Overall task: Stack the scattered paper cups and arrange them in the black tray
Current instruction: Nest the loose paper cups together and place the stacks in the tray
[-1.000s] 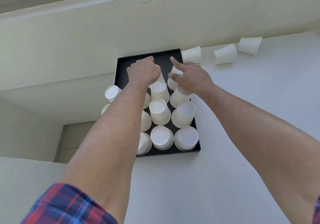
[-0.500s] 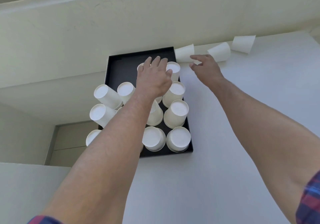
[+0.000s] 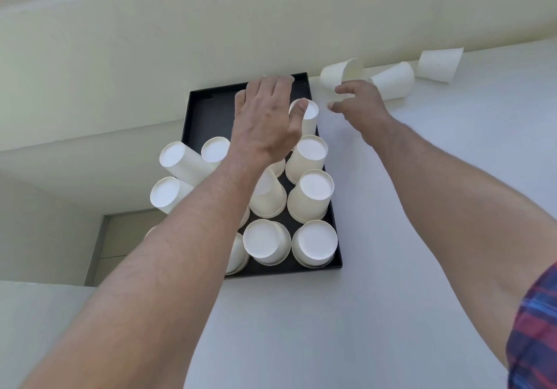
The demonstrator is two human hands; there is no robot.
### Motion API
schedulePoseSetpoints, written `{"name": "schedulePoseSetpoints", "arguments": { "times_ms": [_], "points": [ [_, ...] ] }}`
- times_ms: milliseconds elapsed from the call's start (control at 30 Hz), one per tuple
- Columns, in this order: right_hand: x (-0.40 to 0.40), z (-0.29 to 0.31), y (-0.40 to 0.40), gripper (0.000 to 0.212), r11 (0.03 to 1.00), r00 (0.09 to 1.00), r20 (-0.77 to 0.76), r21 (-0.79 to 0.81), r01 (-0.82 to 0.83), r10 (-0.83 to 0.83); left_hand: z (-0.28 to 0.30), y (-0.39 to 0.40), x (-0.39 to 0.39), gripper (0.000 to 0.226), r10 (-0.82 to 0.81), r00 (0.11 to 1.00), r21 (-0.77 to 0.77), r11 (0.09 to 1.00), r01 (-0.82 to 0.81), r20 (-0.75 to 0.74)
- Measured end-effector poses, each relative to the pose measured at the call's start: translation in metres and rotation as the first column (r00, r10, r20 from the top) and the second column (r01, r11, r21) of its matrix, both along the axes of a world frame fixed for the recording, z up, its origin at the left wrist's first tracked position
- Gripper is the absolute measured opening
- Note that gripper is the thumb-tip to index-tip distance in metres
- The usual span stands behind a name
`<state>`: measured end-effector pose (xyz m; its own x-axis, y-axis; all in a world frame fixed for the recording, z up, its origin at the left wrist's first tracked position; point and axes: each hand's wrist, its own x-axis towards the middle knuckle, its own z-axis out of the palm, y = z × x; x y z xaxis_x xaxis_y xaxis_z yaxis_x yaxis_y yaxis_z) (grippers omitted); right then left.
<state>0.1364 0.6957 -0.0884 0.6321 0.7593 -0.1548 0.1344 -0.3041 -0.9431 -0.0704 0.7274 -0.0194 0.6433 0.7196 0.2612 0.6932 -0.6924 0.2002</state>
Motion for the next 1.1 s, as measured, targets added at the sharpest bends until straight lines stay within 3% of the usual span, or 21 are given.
{"name": "schedulePoseSetpoints", "arguments": {
  "times_ms": [100, 167, 267, 400, 467, 533, 633, 700, 767, 867, 1033, 1100],
  "points": [
    [0.0, 0.002, -0.011, 0.028, 0.977, 0.993, -0.018, 0.182, 0.114, -0.113, 0.002, -0.001, 0.009, 0.054, 0.023, 1.0, -0.004, 1.0, -0.023, -0.005],
    [-0.002, 0.009, -0.02, 0.018, 0.916, 0.982, -0.134, 0.362, 0.171, -0.13, 0.005, -0.001, 0.018, 0.067, 0.034, 0.999, -0.023, 0.999, -0.035, -0.012],
    [-0.006, 0.023, -0.031, 0.012, 0.798, 0.953, -0.303, 0.581, 0.161, 0.028, 0.009, -0.003, 0.031, 0.084, 0.054, 0.998, -0.086, 0.995, -0.052, 0.018],
    [-0.007, 0.039, -0.041, 0.015, 0.763, 0.917, -0.332, 0.645, 0.05, 0.22, 0.015, -0.005, 0.044, 0.077, 0.028, 0.997, -0.149, 0.989, -0.017, 0.072],
    [-0.001, 0.042, -0.047, 0.012, 0.78, 0.916, -0.321, 0.626, 0.013, 0.242, 0.018, -0.006, 0.046, 0.072, 0.024, 0.994, -0.157, 0.988, -0.008, 0.104],
    [0.01, 0.04, -0.049, 0.008, 0.821, 0.941, -0.296, 0.57, 0.038, 0.162, 0.019, -0.007, 0.047, 0.071, 0.031, 0.992, -0.151, 0.989, -0.012, 0.125],
    [0.034, 0.025, -0.049, 0.015, 0.897, 0.966, -0.194, 0.376, 0.233, -0.17, 0.015, -0.008, 0.041, 0.072, 0.071, 0.973, -0.193, 0.981, -0.028, 0.218],
    [0.052, 0.014, -0.051, 0.03, 0.921, 0.946, -0.065, 0.217, 0.325, -0.318, 0.011, -0.007, 0.034, 0.073, 0.105, 0.959, -0.221, 0.974, -0.046, 0.264],
    [0.066, 0.008, -0.053, 0.049, 0.936, 0.947, -0.034, 0.146, 0.321, -0.32, 0.007, -0.004, 0.025, 0.074, 0.123, 0.953, -0.21, 0.976, -0.064, 0.277],
    [0.076, 0.006, -0.05, 0.071, 0.97, 0.97, -0.108, 0.083, 0.227, -0.218, 0.003, 0.0, 0.017, 0.074, 0.135, 0.946, -0.193, 0.978, -0.08, 0.294],
    [0.079, -0.003, -0.035, 0.086, 0.978, 0.958, -0.224, 0.062, 0.199, -0.181, -0.003, 0.003, 0.008, 0.074, 0.138, 0.943, -0.183, 0.98, -0.084, 0.302],
    [0.075, -0.003, -0.037, 0.08, 0.969, 0.952, -0.191, 0.017, 0.246, -0.238, -0.003, 0.006, 0.007, 0.073, 0.144, 0.94, -0.188, 0.978, -0.088, 0.309]
  ]
}}
